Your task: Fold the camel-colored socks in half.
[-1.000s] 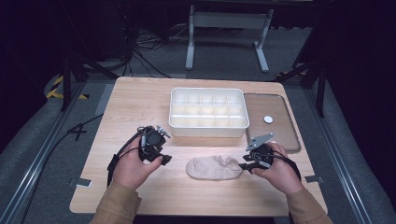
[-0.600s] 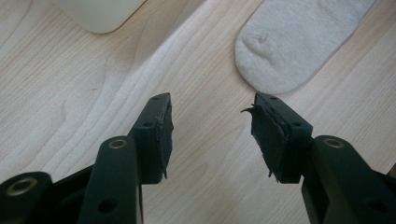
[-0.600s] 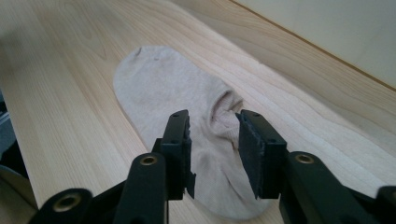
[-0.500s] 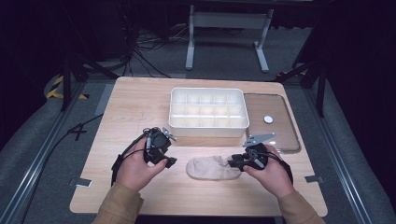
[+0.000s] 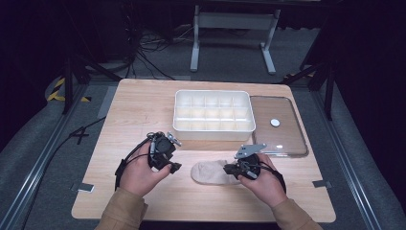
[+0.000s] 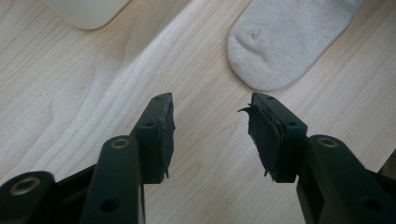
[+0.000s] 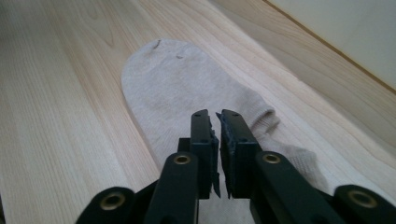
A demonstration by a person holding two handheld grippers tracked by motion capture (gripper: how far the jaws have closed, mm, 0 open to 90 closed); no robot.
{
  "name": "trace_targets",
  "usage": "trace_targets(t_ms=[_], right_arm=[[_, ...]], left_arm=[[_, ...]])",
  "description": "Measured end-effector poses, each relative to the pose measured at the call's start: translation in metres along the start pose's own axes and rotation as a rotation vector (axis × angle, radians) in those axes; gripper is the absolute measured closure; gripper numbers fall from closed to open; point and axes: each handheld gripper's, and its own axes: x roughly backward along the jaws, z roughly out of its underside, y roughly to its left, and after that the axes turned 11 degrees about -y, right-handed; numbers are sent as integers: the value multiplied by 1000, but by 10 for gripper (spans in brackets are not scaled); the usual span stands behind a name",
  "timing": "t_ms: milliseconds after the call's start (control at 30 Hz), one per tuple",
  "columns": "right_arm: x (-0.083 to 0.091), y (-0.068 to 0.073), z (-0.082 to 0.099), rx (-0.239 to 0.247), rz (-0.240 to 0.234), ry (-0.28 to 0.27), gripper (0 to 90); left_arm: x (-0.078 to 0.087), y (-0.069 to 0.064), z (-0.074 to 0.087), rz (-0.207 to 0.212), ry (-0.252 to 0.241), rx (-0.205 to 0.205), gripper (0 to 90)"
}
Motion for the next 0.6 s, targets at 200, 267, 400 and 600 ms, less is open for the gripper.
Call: trace_targets(t_ms=[200,267,400,600], right_arm=[[-12,3,1,10,-11,32,899],[-17,5,1,21,-14,40,898],[-24,6,4,31,-5,65,899],[-27,4,8,18,-7,85,900]], left_arm=[[-7,-4,-1,17,4,2,540],[-10,-6,-2,17,7,-6,537],[-10,-8,-2,23,11,-17,536],[-11,-7,-2,21,9,-10,532]])
